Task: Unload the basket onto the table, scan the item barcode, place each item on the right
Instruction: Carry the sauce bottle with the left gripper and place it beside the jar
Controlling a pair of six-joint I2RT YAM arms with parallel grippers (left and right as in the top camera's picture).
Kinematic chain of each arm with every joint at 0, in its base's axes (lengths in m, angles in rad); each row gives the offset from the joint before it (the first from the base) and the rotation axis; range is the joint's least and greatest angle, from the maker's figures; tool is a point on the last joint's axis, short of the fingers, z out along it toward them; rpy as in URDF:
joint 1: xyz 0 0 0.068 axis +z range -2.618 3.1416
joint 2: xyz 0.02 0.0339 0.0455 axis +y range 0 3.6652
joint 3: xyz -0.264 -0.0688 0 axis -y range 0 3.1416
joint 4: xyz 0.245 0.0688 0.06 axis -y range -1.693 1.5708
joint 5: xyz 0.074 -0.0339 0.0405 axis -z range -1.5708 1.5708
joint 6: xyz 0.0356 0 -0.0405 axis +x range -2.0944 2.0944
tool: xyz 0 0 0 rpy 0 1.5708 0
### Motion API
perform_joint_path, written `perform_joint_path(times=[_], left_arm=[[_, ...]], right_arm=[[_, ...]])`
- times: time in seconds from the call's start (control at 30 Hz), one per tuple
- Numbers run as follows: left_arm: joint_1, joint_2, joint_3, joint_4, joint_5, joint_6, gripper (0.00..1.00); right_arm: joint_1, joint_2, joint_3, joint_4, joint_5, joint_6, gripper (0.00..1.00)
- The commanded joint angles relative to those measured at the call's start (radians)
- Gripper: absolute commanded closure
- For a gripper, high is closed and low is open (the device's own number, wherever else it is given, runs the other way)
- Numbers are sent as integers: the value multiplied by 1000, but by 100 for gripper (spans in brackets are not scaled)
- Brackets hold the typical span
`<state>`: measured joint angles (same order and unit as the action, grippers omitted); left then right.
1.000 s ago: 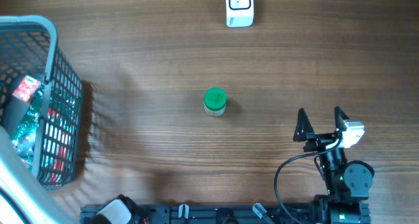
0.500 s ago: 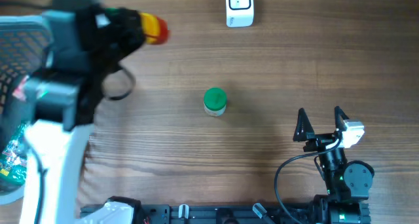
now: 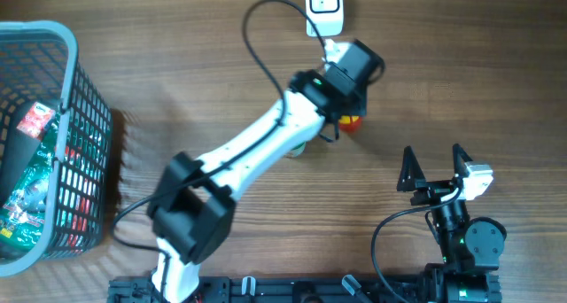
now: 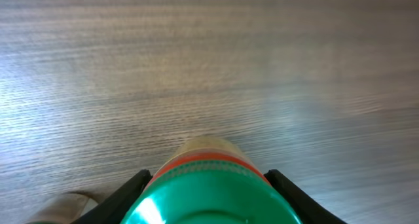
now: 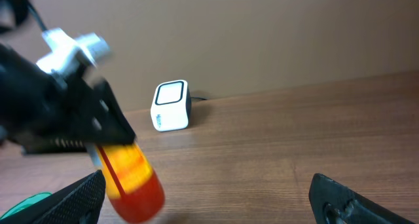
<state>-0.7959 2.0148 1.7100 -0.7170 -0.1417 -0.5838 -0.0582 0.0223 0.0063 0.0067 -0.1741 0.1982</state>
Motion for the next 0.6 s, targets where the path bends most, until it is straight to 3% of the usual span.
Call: perform_joint_path(times=[0.0,0.3,0.5,0.57], left_arm=[[-34,51,9,4,-139,19,48],[-40,58,9,4,-245,18,41],[-40,17,9,1,-245,19,17],[-40,-45,9,-4,-245,22,0]], right_arm=[[-7,1,-1,3,18,12,0],[-7,1,-1,3,18,12,0],[-7,1,-1,3,18,12,0],[-7,1,-1,3,18,12,0]])
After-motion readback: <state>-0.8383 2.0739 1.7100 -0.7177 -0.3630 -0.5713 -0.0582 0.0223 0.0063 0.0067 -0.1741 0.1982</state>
